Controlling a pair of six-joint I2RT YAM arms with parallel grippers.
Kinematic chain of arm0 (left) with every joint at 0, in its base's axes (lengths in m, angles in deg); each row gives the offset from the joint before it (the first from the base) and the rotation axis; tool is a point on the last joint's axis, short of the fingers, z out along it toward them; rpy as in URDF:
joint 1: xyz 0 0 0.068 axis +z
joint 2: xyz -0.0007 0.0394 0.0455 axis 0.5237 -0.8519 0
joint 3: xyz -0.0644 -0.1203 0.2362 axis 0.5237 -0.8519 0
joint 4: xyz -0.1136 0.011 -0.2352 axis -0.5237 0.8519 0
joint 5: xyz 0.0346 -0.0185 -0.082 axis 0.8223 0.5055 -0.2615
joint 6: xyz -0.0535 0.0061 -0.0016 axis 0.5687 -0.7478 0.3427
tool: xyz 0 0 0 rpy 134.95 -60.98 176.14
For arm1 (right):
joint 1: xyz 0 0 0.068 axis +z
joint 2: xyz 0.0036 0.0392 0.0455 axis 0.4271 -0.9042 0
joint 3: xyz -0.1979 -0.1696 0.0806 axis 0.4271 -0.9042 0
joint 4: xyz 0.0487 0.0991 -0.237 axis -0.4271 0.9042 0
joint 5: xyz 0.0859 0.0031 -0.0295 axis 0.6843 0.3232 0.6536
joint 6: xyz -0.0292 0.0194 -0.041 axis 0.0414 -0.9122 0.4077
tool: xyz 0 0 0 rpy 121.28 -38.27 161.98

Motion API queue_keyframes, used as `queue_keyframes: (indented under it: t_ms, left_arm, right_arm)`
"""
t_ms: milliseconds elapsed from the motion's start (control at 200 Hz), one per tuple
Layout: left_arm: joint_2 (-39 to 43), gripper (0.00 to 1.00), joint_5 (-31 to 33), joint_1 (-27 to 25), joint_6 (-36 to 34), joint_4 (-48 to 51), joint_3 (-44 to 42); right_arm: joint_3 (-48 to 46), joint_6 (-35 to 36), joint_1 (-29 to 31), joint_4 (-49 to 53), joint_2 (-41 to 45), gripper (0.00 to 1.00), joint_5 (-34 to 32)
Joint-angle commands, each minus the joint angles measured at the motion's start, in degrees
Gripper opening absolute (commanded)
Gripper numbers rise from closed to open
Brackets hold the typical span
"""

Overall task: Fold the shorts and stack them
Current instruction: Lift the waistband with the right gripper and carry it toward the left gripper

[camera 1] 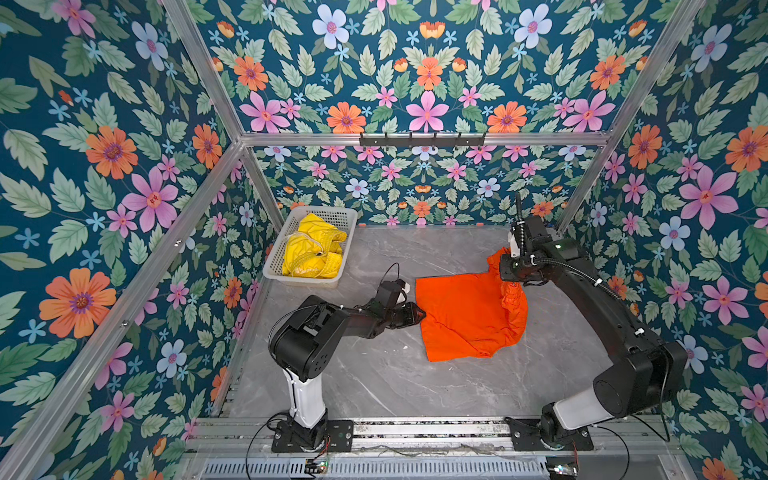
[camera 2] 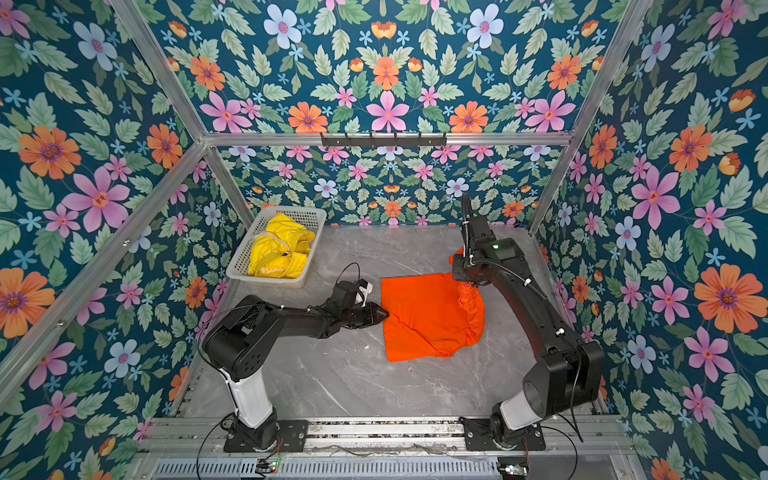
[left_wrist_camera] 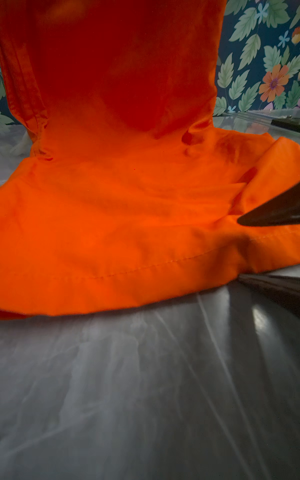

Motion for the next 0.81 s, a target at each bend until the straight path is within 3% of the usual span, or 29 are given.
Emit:
queue_keyframes:
  t_ms: [0, 150, 375, 800]
  left_arm:
    - [-1.37, 0.27, 0.46, -0.12, 0.14, 1.62, 0.38]
    - [-2.51, 0.22, 0.46, -0.23, 0.28, 1.53, 0.9]
    - [-2.82, 0.21, 1.04, -0.24, 0.09, 2.08, 1.24]
    - [-3.65, 0.22, 1.14, -0.24, -0.11, 2.5, 1.97]
  right_arm:
    - [1.58, -0.5, 3.25, 0.98, -0.96, 0.17, -6.08]
    - [2.9, -0.66, 8.74, 0.54, -3.49, 0.16, -8.28]
    - [5.96, -2.05, 15.74, 0.85, -7.37, 0.16, -10.78]
    - [7.29, -6.88, 23.12, -1.15, -18.86, 0.17, -6.9]
